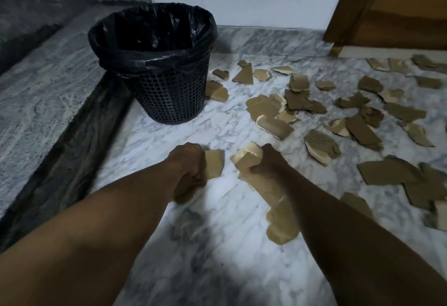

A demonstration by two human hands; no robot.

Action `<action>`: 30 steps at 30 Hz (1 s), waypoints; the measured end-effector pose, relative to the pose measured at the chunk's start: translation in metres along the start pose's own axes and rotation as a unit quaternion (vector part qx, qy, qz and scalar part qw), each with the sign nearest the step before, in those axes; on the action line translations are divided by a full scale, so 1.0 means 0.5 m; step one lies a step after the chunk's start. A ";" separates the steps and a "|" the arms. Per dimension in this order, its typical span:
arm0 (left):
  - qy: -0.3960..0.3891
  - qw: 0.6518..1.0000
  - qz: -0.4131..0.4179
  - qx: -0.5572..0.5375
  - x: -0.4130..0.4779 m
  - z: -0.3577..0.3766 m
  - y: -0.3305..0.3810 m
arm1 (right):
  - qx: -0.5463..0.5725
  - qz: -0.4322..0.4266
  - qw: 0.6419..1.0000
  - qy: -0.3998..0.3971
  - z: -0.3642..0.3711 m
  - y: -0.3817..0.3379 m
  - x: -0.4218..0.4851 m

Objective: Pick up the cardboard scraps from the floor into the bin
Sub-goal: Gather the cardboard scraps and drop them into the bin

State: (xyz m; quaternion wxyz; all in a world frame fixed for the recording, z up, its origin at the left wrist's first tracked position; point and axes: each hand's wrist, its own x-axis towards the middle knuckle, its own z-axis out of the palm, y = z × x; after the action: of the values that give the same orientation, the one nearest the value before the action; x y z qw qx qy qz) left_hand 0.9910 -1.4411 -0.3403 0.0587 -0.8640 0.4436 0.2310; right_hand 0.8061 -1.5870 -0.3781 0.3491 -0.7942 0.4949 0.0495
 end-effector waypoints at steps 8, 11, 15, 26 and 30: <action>-0.173 0.970 0.151 -0.078 -0.063 0.014 0.284 | 0.196 0.096 0.969 0.115 -0.234 0.173 -0.142; -0.160 0.972 0.167 -0.047 -0.069 0.085 0.393 | 0.251 0.213 0.937 0.113 -0.299 0.272 -0.235; -0.090 0.984 0.156 -0.001 -0.073 0.135 0.459 | 0.268 0.302 0.909 0.100 -0.310 0.395 -0.320; -0.100 0.983 0.141 0.068 -0.049 0.101 0.492 | 0.067 0.275 0.959 0.030 -0.193 0.518 -0.358; -0.135 0.968 0.156 0.141 -0.018 0.073 0.463 | 0.083 0.286 0.955 -0.001 -0.240 0.478 -0.400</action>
State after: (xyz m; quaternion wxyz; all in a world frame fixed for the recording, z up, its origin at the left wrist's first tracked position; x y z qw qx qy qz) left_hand 0.7904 -1.5622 -0.3445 0.2022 -0.7277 0.5891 0.2873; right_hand 0.4771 -1.5728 -0.3241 0.3856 -0.5879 0.7032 0.1063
